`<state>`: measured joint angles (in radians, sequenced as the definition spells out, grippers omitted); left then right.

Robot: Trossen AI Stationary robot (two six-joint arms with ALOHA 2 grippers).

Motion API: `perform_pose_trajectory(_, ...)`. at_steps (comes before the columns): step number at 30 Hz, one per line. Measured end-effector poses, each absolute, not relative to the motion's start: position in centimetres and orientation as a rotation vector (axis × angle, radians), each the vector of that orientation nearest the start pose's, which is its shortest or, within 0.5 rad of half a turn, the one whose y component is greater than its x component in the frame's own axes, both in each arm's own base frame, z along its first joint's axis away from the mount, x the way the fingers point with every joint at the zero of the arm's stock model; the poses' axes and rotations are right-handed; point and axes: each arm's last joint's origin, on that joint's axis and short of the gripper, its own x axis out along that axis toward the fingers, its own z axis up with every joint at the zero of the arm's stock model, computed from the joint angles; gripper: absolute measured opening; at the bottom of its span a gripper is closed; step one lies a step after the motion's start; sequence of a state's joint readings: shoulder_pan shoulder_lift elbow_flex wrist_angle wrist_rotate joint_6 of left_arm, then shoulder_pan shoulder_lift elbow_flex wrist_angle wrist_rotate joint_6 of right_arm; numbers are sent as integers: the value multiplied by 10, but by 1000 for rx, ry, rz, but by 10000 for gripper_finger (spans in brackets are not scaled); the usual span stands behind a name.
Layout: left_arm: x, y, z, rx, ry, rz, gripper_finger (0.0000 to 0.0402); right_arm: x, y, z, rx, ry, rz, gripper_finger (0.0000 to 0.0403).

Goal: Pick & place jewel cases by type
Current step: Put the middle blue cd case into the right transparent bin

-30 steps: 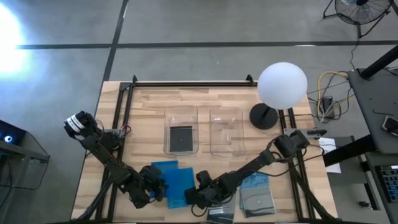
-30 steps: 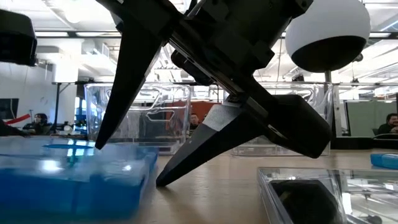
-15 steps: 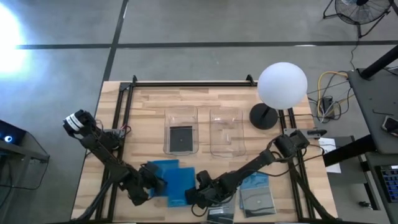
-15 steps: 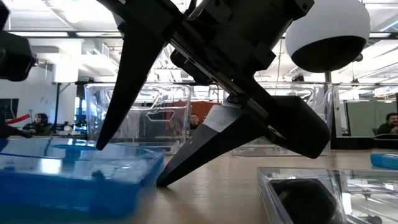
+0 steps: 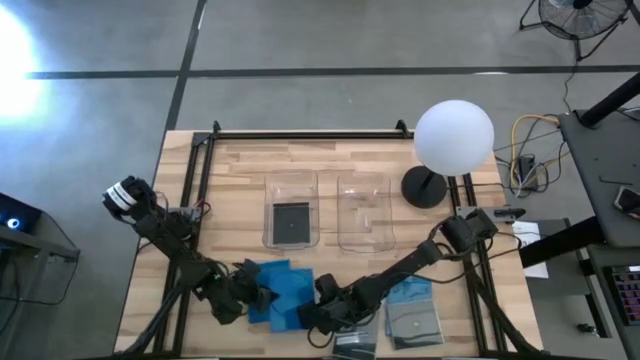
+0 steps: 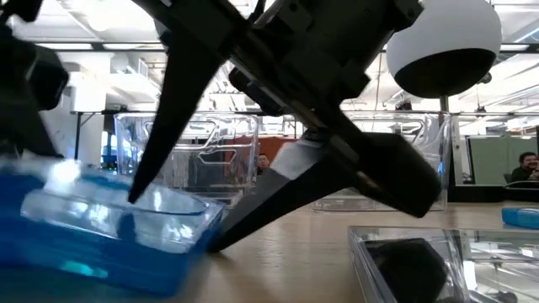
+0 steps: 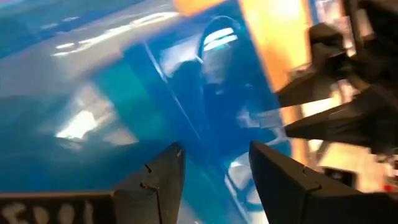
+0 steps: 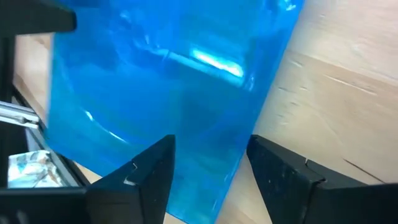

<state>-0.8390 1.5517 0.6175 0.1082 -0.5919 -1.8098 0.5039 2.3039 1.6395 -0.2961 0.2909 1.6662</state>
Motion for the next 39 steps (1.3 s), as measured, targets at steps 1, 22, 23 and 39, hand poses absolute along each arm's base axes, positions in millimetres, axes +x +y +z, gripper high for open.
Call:
perform_pose_trajectory(1,196,-190,140,-1198,590,350,161,427,225,118,1177,780,-545,201)
perform_pose_trajectory(22,199,-187,165,-1020,662,276,35,411,244,164,1108,638,-463,201)
perform_pose_trajectory(23,199,-186,168,-1024,653,270,23,408,247,167,1098,628,-467,201)
perform_pose_trajectory(39,209,-132,270,-1160,74,139,6,302,248,312,1059,171,-600,201)
